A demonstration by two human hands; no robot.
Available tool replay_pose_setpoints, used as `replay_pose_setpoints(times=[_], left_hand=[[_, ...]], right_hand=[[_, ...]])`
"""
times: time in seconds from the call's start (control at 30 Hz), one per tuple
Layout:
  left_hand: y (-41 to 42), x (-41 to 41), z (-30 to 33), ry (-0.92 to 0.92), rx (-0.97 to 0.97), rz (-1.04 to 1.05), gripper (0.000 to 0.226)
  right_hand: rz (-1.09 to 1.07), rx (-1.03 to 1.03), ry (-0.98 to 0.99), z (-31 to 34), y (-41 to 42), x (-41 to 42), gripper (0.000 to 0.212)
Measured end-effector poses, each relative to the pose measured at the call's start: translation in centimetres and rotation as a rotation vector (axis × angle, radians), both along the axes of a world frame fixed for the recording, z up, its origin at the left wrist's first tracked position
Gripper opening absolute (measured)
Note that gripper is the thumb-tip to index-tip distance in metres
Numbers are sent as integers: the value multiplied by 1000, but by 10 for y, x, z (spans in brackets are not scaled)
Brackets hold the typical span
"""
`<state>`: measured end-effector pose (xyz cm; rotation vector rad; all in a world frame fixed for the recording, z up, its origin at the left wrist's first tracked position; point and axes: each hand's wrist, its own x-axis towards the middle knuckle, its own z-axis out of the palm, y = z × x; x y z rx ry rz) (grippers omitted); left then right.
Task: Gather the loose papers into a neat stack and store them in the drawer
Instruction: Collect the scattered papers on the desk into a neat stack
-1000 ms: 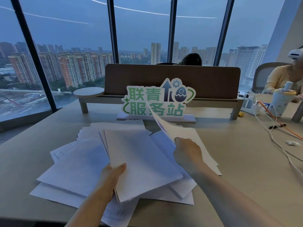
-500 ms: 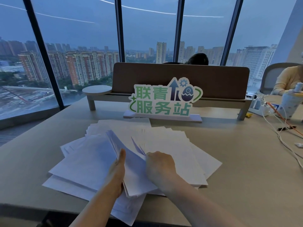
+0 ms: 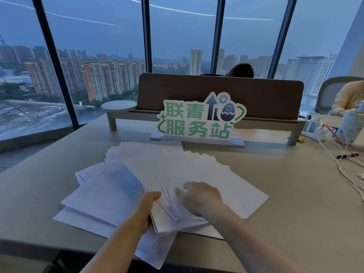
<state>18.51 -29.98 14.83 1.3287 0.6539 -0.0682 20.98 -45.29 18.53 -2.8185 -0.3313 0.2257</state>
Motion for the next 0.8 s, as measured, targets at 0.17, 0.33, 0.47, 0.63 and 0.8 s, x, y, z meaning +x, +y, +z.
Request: replay_pose_setpoints(times=[0.17, 0.33, 0.47, 0.63, 0.8], left_hand=[[-1, -2, 1, -33, -31, -4, 8], [-1, 1, -2, -69, -45, -22, 24], [-1, 2, -4, -106, -19, -79, 32], [0, 4, -7, -105, 5, -142, 38], [4, 6, -10, -139, 10, -176, 45]], right_hand=[[-281, 31, 12, -17, -51, 35, 51], [-358, 129, 74, -30, -75, 52, 65], [-314, 228, 74, -31, -74, 57, 60], [-230, 336, 97, -35, -67, 59, 56], [-174, 580, 108, -39, -60, 59, 41]])
